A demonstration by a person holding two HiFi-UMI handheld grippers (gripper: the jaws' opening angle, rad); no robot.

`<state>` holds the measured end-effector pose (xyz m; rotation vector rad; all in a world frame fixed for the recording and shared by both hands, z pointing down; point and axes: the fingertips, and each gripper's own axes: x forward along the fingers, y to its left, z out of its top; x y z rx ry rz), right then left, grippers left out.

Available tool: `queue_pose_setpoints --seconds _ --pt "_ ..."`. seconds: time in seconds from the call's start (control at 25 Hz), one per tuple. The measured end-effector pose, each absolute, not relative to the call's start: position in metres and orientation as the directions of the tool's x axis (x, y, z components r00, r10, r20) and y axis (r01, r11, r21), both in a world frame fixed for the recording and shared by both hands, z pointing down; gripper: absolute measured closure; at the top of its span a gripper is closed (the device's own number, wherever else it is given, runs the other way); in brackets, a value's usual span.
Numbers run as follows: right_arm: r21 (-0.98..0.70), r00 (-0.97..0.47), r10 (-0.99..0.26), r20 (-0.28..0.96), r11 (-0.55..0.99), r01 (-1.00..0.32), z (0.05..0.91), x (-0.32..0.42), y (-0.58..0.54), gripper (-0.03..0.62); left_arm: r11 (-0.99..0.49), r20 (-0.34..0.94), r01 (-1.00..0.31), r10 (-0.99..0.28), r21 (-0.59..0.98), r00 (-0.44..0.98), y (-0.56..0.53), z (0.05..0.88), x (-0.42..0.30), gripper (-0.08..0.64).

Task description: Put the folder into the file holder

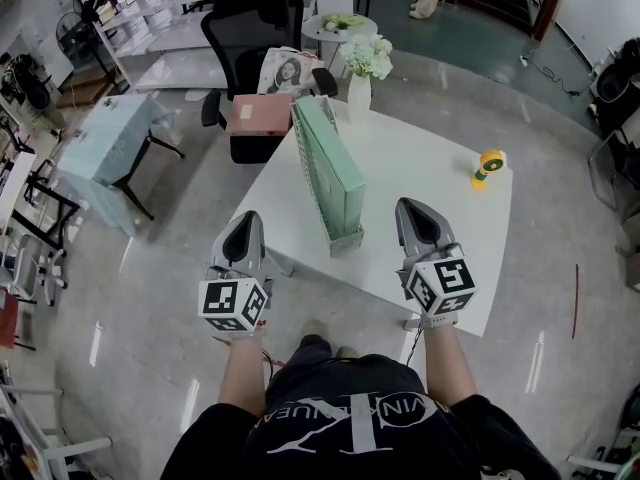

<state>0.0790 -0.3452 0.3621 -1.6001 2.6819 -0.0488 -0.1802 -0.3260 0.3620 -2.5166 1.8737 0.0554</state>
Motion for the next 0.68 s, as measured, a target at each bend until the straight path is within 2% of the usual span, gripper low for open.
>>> queue_pose_setpoints --seconds 0.68 --pt "-0.052 -0.447 -0.894 0.033 0.445 -0.894 0.378 0.076 -0.357 0.586 -0.289 -0.008 -0.957 -0.957 0.025 0.289 -0.34 0.372 -0.191 0.56"
